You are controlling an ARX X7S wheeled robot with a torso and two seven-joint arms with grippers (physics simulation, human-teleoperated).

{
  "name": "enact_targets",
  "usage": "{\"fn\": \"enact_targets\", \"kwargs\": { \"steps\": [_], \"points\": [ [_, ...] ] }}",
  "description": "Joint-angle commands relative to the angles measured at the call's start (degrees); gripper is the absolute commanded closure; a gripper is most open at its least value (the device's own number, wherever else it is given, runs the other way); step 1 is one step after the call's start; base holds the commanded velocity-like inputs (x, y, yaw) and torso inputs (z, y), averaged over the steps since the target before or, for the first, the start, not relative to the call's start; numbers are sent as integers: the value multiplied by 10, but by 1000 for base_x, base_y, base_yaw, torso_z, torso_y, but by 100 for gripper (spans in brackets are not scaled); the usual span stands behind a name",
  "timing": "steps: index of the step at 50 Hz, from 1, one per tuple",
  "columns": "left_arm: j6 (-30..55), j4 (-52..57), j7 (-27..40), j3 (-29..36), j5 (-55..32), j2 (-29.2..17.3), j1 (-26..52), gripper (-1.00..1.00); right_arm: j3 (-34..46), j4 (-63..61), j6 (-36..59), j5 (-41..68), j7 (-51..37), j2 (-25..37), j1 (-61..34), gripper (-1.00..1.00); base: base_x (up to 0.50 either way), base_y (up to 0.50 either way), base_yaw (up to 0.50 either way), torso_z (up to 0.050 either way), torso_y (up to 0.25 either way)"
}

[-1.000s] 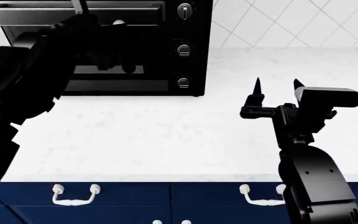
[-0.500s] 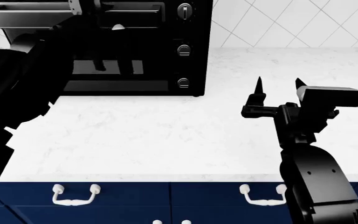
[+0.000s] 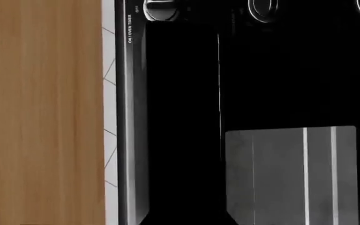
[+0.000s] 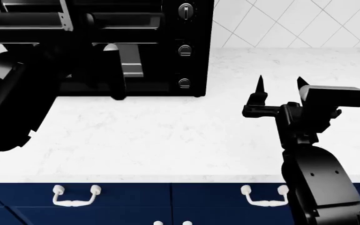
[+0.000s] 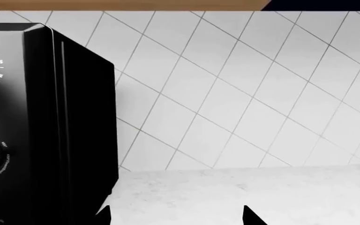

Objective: Open the toaster oven door.

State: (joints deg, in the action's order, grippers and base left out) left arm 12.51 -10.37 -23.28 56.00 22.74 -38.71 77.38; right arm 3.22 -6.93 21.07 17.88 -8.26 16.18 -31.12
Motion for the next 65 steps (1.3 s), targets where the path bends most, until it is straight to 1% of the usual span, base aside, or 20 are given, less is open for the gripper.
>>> {"fn": "enact_targets", "kwargs": {
  "steps": [1,14,24,45,65],
  "points": [
    [43,86,-19,-6,-16,-51,-33,100,0,-9,4,5,-3,2,1,-100,0,0,0,0,0],
    [87,180,-27,-17,-20,-96,-74,100,1,-17,4,9,-5,4,5,-100,0,0,3,0,0],
    [117,238,-29,-24,-27,-122,-103,100,3,-20,5,12,-7,5,5,-100,0,0,2,0,2],
    [164,318,-48,-29,-35,-161,-140,100,6,-22,4,18,-10,6,3,-100,0,0,2,0,0],
    [191,390,-25,-26,-35,-201,-201,100,9,-25,2,22,-13,8,6,-100,-1,0,1,0,2]
  ]
}}
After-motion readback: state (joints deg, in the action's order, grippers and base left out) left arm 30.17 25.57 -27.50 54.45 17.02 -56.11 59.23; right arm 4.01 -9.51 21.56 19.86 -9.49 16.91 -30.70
